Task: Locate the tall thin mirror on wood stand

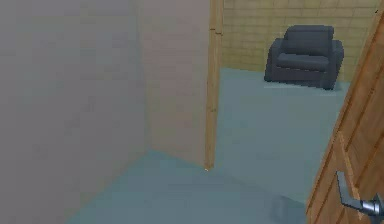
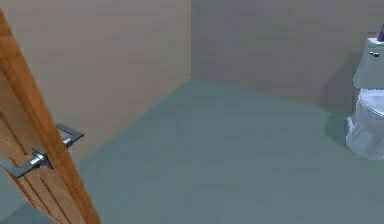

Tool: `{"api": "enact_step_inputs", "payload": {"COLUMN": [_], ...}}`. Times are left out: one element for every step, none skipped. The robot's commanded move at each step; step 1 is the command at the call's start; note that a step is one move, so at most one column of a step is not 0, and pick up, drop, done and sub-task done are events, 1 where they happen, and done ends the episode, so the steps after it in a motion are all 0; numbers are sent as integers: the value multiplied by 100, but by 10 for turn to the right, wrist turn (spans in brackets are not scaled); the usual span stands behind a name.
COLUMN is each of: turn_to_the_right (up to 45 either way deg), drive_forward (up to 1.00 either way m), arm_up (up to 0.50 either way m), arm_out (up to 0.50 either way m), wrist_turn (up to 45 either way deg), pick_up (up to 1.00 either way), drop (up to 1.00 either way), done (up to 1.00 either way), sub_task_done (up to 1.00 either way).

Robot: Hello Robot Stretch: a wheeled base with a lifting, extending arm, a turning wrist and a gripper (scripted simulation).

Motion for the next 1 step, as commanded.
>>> {"api": "enact_step_inputs", "payload": {"turn_to_the_right": [30], "drive_forward": [0], "arm_up": [0], "arm_out": [0], "wrist_turn": [0], "pick_up": [0], "drop": [0], "done": [0], "sub_task_done": [0]}}
